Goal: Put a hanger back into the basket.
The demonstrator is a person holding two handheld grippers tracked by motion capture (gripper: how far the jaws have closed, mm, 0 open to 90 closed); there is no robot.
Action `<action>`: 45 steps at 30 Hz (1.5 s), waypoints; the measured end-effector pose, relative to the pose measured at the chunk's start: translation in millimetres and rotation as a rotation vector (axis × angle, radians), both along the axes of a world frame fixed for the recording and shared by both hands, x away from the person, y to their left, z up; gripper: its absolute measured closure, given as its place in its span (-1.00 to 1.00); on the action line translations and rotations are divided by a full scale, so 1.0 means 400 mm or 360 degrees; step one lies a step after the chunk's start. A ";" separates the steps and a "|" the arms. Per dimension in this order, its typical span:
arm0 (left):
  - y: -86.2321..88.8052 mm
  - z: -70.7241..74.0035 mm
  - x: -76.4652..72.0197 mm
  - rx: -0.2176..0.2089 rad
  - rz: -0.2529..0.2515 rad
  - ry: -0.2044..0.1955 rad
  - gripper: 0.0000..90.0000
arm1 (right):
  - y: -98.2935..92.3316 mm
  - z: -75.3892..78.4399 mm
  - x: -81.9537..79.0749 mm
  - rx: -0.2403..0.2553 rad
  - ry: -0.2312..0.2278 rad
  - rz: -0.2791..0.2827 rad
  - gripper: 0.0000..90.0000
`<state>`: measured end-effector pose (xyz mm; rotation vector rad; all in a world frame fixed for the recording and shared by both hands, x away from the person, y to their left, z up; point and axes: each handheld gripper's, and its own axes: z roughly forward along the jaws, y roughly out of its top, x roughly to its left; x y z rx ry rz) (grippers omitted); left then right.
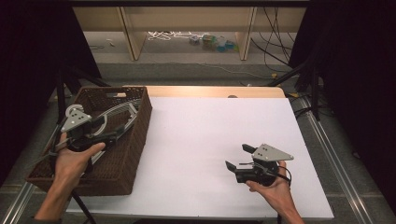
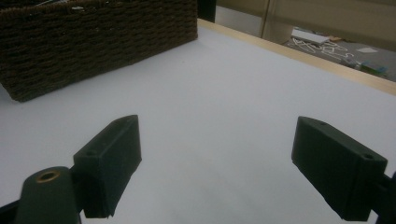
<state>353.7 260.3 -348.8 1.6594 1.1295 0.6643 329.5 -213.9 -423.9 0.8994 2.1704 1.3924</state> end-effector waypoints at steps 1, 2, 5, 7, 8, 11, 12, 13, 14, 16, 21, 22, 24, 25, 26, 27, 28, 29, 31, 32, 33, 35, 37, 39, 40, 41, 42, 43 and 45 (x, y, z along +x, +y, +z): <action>-0.018 -0.001 -0.007 -0.0015 -0.0043 -0.0010 -0.58 | -0.001 -0.004 0.003 0.0020 0.0008 0.0005 -0.63; -0.018 -0.001 -0.007 -0.0015 -0.0043 -0.0010 -0.60 | -0.001 -0.004 0.003 0.0020 0.0008 0.0005 -0.63; -0.049 -0.002 -0.017 -0.0078 -0.0087 -0.0027 -0.61 | -0.004 -0.006 0.004 0.0029 0.0004 -0.0019 -0.63; -0.066 -0.004 -0.022 -0.0087 -0.0122 -0.0038 -0.61 | -0.005 -0.006 0.004 0.0037 -0.0017 -0.0022 -0.63; -0.066 -0.004 -0.022 -0.0087 -0.0122 -0.0038 -0.61 | -0.005 -0.006 0.004 0.0037 -0.0017 -0.0022 -0.63; -0.096 -0.010 -0.031 -0.0078 -0.0172 -0.0025 -0.61 | -0.005 -0.004 0.001 0.0053 -0.0004 -0.0005 -0.63; -0.115 -0.012 -0.039 -0.0075 -0.0199 -0.0036 -0.61 | -0.005 -0.002 0.002 0.0055 -0.0002 -0.0002 -0.63; -0.123 -0.013 -0.044 -0.0079 -0.0209 -0.0043 -0.61 | -0.005 -0.002 0.001 0.0055 -0.0006 -0.0008 -0.63; -0.133 -0.014 -0.047 -0.0085 -0.0228 -0.0049 -0.61 | -0.006 -0.002 0.002 0.0052 -0.0031 -0.0016 -0.63; -0.152 -0.019 -0.057 -0.0073 -0.0266 -0.0061 -0.61 | -0.006 -0.002 0.002 0.0048 -0.0030 -0.0020 -0.63; -0.188 -0.048 -0.073 -0.0062 -0.0368 -0.0065 -0.62 | 0.000 -0.003 -0.002 0.0077 -0.0021 -0.0011 -0.63; -0.193 -0.056 -0.076 -0.0059 -0.0377 -0.0069 -0.62 | 0.000 -0.002 -0.004 0.0064 -0.0009 -0.0011 -0.63; -0.197 -0.063 -0.078 -0.0059 -0.0396 -0.0068 -0.62 | 0.000 -0.002 -0.005 0.0064 -0.0009 -0.0008 -0.63; -0.202 -0.077 -0.082 -0.0069 -0.0415 -0.0087 -0.63 | 0.001 -0.003 -0.010 0.0058 -0.0017 -0.0020 -0.63; -0.202 -0.077 -0.082 -0.0069 -0.0415 -0.0087 -0.63 | 0.001 -0.003 -0.010 0.0058 -0.0017 -0.0020 -0.63; -0.201 -0.092 -0.086 -0.0091 -0.0427 -0.0101 -0.63 | 0.001 -0.003 -0.012 0.0060 -0.0040 -0.0014 -0.63; -0.201 -0.092 -0.086 -0.0091 -0.0427 -0.0101 -0.63 | 0.001 -0.003 -0.012 0.0060 -0.0040 -0.0014 -0.63; -0.201 -0.099 -0.090 -0.0101 -0.0429 -0.0106 -0.63 | 0.002 -0.004 -0.016 0.0073 -0.0022 -0.0014 -0.63; -0.197 -0.119 -0.104 -0.0123 -0.0468 -0.0139 -0.64 | 0.001 -0.004 -0.026 0.0074 -0.0017 -0.0013 -0.64; -0.197 -0.127 -0.109 -0.0121 -0.0488 -0.0146 -0.64 | 0.003 -0.007 -0.029 0.0095 -0.0024 -0.0011 -0.64; -0.197 -0.127 -0.109 -0.0121 -0.0488 -0.0146 -0.64 | 0.002 -0.007 -0.033 0.0078 -0.0035 -0.0025 -0.64; -0.200 -0.147 -0.123 -0.0110 -0.0507 -0.0144 -0.64 | 0.001 -0.009 -0.040 0.0080 -0.0006 -0.0003 -0.64; -0.204 -0.160 -0.132 -0.0087 -0.0494 -0.0182 -0.65 | 0.004 -0.013 -0.046 0.0096 -0.0016 -0.0013 -0.64; -0.208 -0.172 -0.141 -0.0070 -0.0482 -0.0200 -0.65 | 0.004 -0.013 -0.053 0.0095 -0.0011 -0.0002 -0.64; -0.208 -0.172 -0.141 -0.0070 -0.0482 -0.0200 -0.64 | 0.004 -0.013 -0.053 0.0095 -0.0011 -0.0002 -0.64; -0.211 -0.178 -0.144 -0.0060 -0.0485 -0.0211 -0.65 | 0.006 -0.013 -0.062 0.0106 -0.0014 0.0006 -0.64; -0.212 -0.182 -0.147 -0.0049 -0.0484 -0.0205 -0.65 | 0.006 -0.013 -0.062 0.0106 -0.0014 0.0006 -0.64; -0.214 -0.193 -0.153 -0.0057 -0.0474 -0.0190 -0.65 | 0.005 -0.013 -0.073 0.0098 -0.0020 -0.0011 -0.64; -0.212 -0.203 -0.156 -0.0048 -0.0477 -0.0175 -0.64 | 0.003 -0.014 -0.082 0.0106 -0.0027 -0.0014 -0.64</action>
